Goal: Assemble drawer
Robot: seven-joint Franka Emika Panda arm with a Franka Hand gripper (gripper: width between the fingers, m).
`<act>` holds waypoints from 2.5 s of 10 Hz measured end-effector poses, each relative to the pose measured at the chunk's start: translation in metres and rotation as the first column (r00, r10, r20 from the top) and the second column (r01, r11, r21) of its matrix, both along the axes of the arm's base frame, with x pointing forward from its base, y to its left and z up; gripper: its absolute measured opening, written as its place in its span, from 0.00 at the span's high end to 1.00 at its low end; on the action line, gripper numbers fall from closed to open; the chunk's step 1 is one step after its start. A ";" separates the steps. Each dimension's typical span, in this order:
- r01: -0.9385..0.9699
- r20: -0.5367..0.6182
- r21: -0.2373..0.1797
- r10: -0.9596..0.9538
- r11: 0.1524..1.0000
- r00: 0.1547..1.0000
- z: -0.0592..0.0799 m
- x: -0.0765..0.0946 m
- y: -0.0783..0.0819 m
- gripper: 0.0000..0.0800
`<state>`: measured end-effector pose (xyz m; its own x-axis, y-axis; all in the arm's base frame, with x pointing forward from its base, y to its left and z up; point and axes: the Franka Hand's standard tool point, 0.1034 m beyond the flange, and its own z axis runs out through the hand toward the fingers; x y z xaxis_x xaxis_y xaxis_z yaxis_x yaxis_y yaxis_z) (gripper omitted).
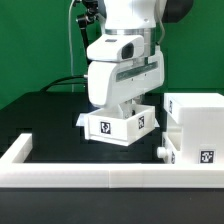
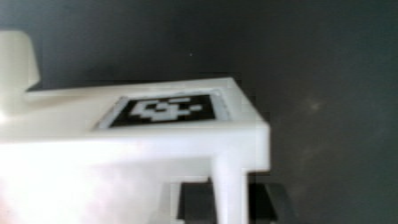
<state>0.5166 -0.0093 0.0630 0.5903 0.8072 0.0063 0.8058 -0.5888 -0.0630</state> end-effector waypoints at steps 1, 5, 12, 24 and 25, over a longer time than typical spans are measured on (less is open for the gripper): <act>-0.081 0.003 0.004 0.081 0.997 0.997 0.000 0.000 0.000 0.95; -0.516 0.002 -0.012 0.516 0.856 0.856 -0.001 0.010 -0.003 0.95; -0.555 0.034 -0.026 0.556 0.831 0.831 -0.001 0.021 0.000 0.95; -0.556 0.036 -0.020 0.556 0.831 0.830 -0.006 0.029 0.014 0.95; -0.555 0.037 -0.019 0.555 0.832 0.831 -0.006 0.028 0.016 0.95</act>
Offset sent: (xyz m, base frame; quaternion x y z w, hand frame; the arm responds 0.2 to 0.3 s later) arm 0.0210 -0.0020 0.0035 -0.0111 -0.0260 -0.3271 0.9446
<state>0.5450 0.0065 0.0572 0.0427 0.9990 0.0127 0.9989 -0.0424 -0.0222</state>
